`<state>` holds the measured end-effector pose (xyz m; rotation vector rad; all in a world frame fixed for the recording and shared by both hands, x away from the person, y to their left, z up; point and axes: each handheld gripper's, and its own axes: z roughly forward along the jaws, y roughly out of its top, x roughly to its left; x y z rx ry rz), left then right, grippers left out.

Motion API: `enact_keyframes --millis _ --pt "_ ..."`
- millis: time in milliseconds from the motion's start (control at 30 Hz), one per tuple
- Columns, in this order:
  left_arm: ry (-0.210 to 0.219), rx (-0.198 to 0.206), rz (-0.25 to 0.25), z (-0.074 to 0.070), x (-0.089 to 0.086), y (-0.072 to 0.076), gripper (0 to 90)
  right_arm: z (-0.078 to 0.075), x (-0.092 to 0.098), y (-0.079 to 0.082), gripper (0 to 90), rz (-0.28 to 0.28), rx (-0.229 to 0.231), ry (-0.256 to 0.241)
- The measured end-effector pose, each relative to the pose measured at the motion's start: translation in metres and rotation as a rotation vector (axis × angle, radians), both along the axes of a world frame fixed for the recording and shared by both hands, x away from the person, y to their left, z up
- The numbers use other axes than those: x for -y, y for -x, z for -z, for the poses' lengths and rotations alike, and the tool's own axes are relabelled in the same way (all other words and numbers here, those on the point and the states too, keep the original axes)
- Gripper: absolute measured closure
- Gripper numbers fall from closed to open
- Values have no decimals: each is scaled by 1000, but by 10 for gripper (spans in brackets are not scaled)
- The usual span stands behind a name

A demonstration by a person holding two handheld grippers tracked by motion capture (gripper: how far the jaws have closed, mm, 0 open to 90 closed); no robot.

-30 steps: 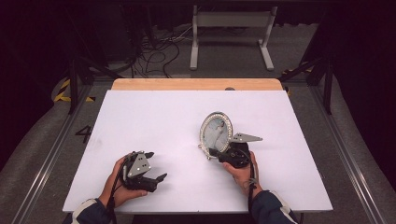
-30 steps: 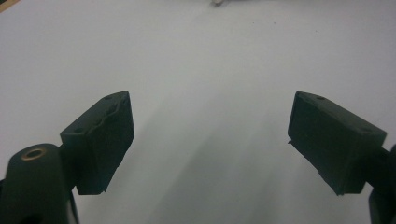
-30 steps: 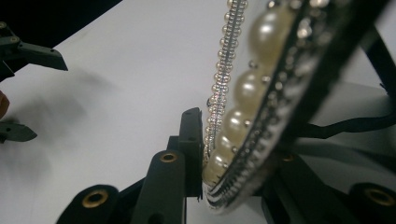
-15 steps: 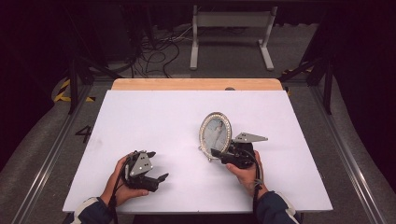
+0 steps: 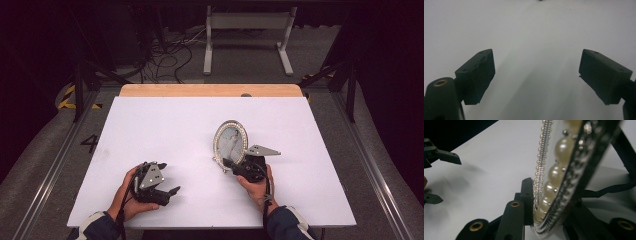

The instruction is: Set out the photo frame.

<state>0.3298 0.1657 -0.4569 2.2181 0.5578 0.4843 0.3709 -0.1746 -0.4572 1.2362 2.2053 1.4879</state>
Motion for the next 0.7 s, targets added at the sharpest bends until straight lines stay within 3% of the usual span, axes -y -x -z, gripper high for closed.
enact_keyframes --millis 300,400,533,633,700 --pt "8 -6 18 0 9 -6 143 -4 4 -1 789 -47 -28 27" --pt "38 -29 25 -2 14 -15 143 -5 5 0 793 -67 -36 35" --pt "65 -92 59 -2 24 -33 140 -6 6 3 760 -72 -32 52" --pt "76 -115 87 -3 36 -44 141 -9 8 5 693 -57 -23 60" --pt "87 -105 94 -5 47 -52 141 -13 12 10 680 -46 0 74"
